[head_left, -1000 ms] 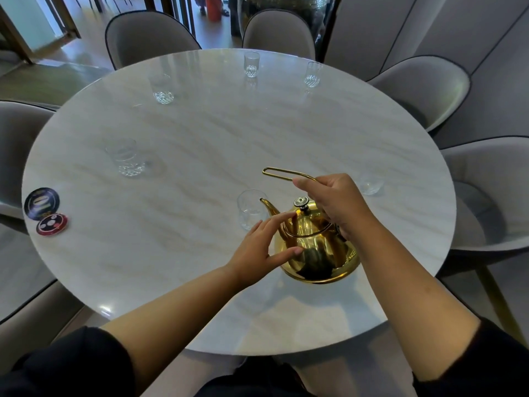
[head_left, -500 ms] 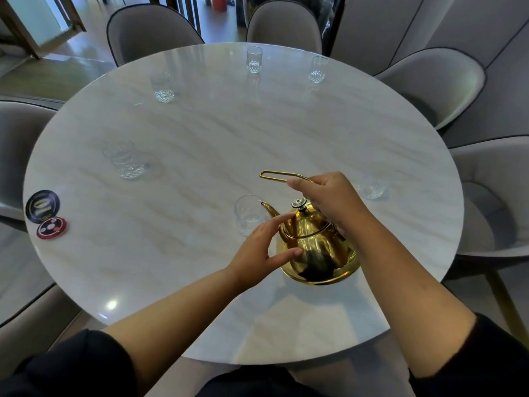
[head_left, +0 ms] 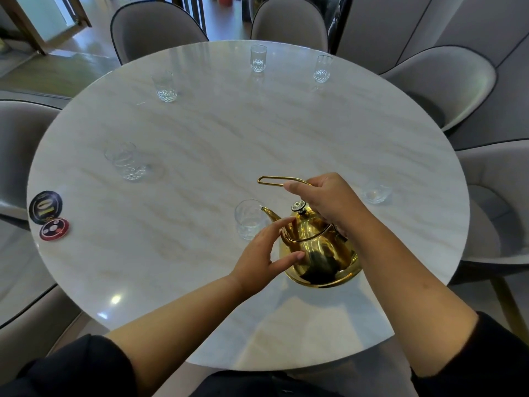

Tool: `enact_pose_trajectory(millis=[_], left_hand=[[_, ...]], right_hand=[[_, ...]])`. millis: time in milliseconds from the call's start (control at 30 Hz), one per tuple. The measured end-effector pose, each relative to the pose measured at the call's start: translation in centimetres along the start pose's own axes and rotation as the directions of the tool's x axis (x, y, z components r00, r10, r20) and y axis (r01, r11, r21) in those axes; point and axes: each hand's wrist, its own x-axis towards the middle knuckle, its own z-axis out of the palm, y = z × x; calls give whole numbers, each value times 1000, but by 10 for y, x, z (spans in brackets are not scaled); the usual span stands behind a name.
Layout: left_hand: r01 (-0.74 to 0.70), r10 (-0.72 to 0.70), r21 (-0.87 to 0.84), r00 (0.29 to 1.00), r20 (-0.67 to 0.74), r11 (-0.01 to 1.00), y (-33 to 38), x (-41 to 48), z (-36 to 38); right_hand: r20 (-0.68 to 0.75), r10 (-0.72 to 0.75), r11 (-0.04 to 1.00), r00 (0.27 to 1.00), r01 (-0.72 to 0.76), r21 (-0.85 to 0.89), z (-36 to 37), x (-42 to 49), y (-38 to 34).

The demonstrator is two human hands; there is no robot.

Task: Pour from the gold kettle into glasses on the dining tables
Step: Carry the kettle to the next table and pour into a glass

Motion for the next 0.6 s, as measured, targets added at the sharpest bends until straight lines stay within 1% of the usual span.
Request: enact_pose_trajectory(millis=[100,600], left_hand=[[12,-12,-12,1000,-6,1000,-1,-1,0],[26,-25,-48,1000,14,999,-6,-9,-2]], right_hand=[[9,-27,999,1000,27,-23,2,1,1],[31,-37,997,999,40,-71,10,-5,-3]])
